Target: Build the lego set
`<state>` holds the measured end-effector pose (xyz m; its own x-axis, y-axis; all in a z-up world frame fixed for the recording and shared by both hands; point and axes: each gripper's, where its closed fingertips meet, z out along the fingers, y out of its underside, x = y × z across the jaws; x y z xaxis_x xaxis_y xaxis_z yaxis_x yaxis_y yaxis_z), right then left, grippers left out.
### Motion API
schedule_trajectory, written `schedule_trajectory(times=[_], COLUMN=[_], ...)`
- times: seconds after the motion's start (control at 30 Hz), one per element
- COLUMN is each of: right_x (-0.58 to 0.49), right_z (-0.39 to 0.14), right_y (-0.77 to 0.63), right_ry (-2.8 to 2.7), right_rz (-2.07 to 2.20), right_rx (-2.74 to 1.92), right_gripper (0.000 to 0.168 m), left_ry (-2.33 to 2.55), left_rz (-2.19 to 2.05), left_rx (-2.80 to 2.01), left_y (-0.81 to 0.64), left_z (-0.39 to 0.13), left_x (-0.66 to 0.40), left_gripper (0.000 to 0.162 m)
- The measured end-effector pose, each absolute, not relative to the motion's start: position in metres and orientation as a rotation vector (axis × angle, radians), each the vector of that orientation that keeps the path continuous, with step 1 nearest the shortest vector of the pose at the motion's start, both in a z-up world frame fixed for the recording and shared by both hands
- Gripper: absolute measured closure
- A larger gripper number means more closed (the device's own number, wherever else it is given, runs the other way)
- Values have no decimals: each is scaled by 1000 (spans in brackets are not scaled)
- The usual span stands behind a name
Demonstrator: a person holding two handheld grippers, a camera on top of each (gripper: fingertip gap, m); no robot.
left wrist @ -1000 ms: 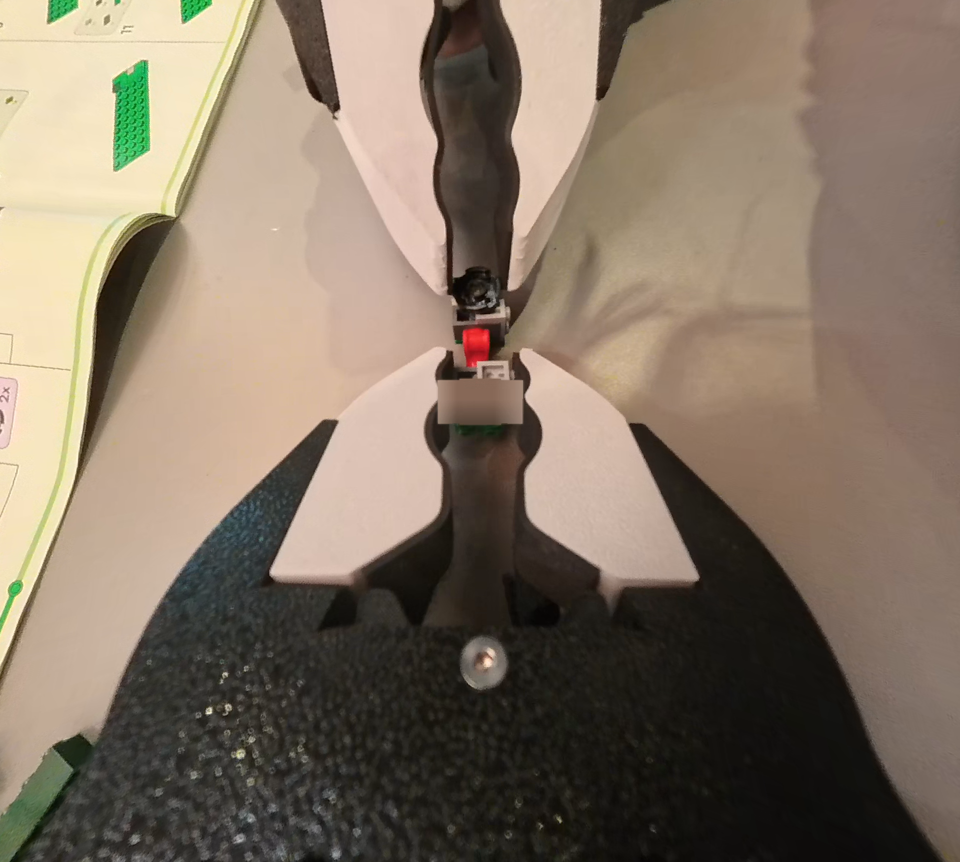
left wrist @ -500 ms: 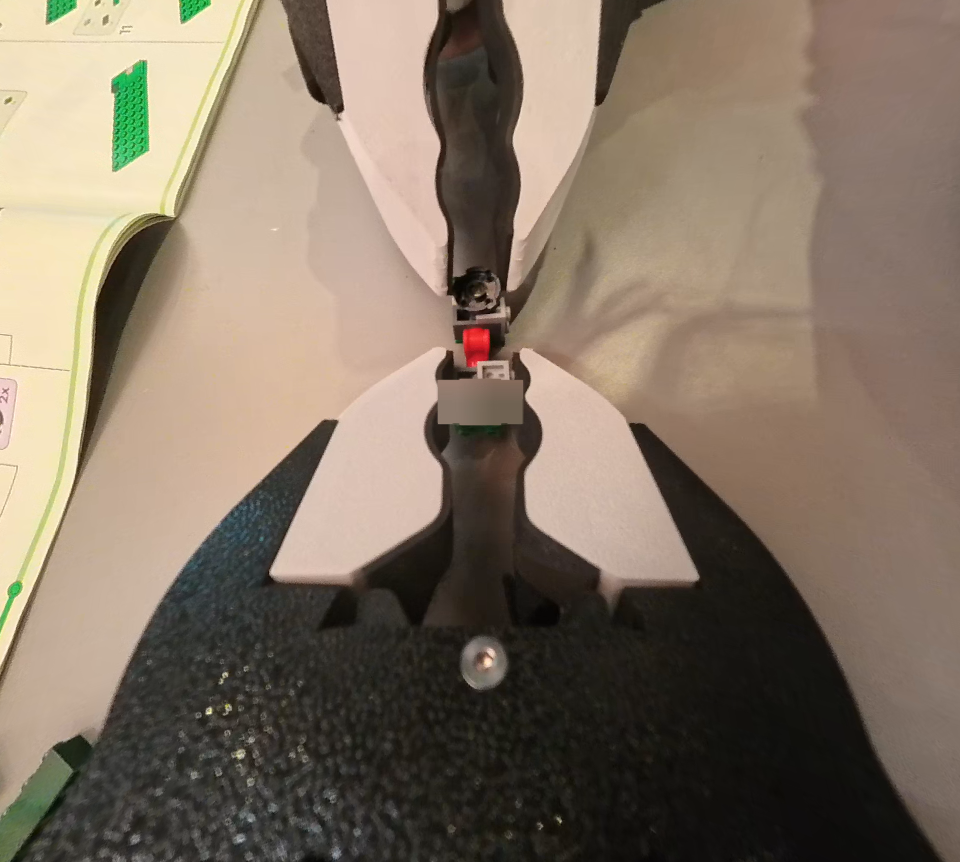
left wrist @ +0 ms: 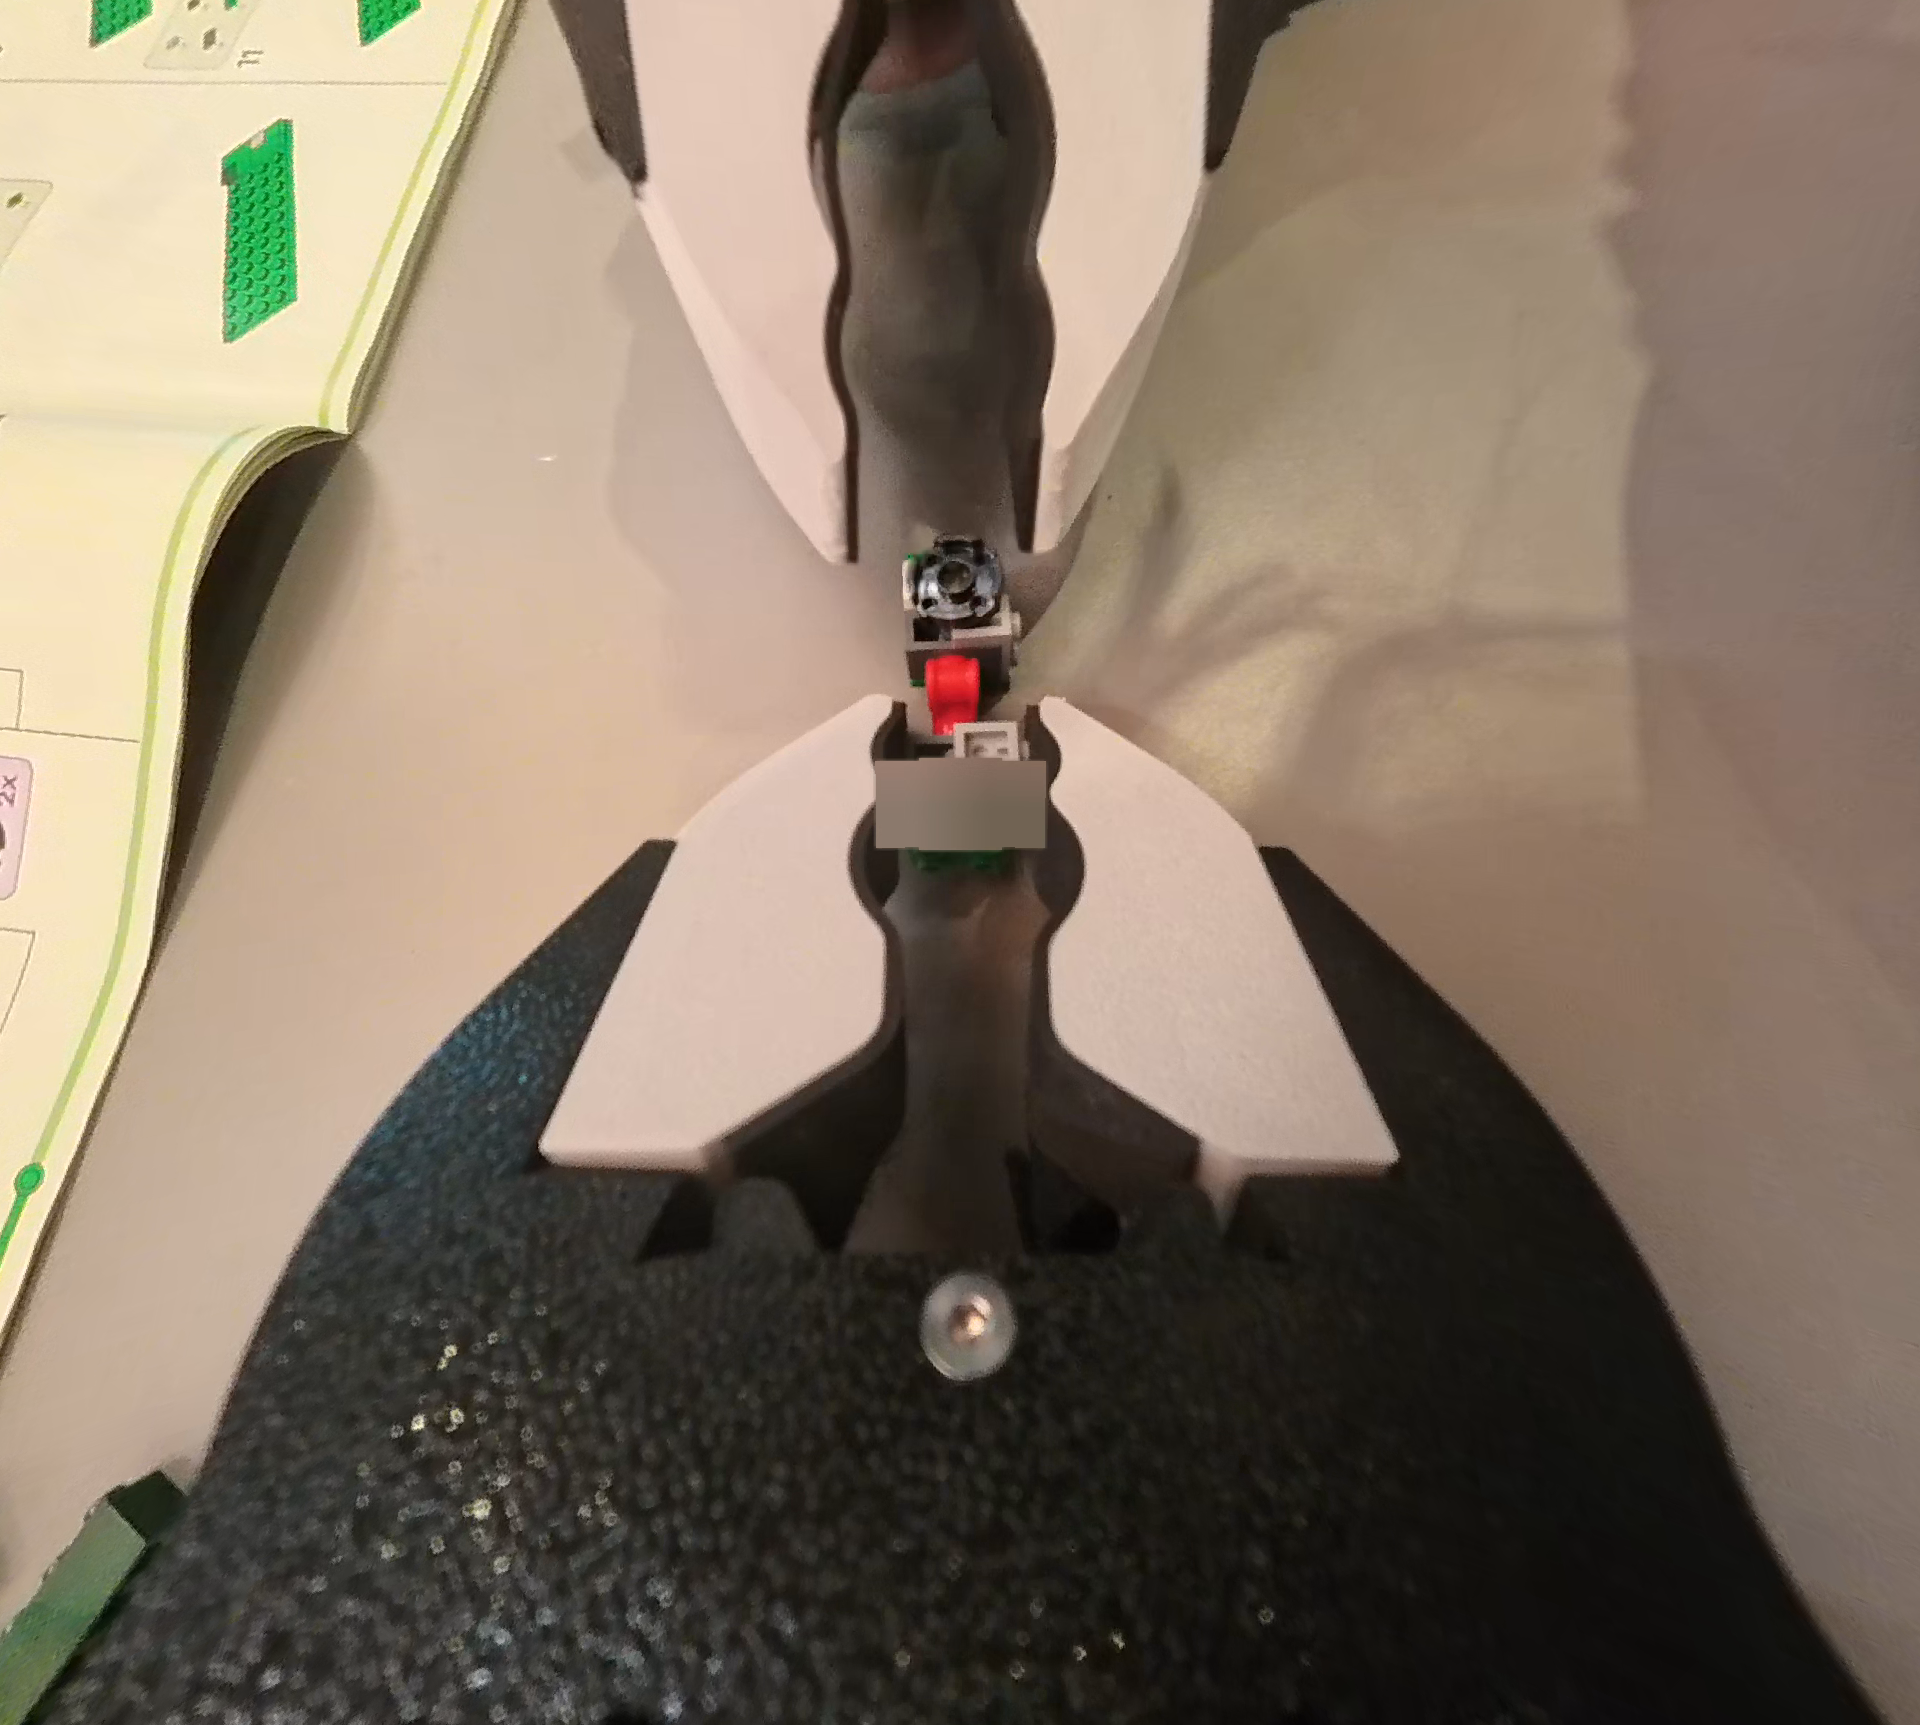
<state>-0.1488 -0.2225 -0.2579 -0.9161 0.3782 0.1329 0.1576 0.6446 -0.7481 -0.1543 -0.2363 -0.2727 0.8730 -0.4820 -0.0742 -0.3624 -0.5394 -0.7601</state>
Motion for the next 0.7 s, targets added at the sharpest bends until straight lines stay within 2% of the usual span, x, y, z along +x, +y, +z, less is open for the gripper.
schedule_trajectory(times=[0.27, 0.33, 0.43, 0.7], right_x=[-155, -152, -150, -162], right_z=[-242, -238, -232, -221], right_y=[-216, -218, -219, -220], right_ry=[-2401, -2359, -2282, -2053], right_rz=[1278, 1320, 1302, 938], right_rx=[-770, -810, -751, -357], right_gripper=[137, 131, 124, 128], left_ry=[599, 591, 542, 369], left_rz=[-167, -170, -211, -434], left_rx=[-2195, -2188, -2174, -2086], left_y=[-236, -235, -235, -234], left_z=[-272, -271, -267, -247], left_x=[-156, -156, -158, -157], left_gripper=[141, 141, 141, 141])
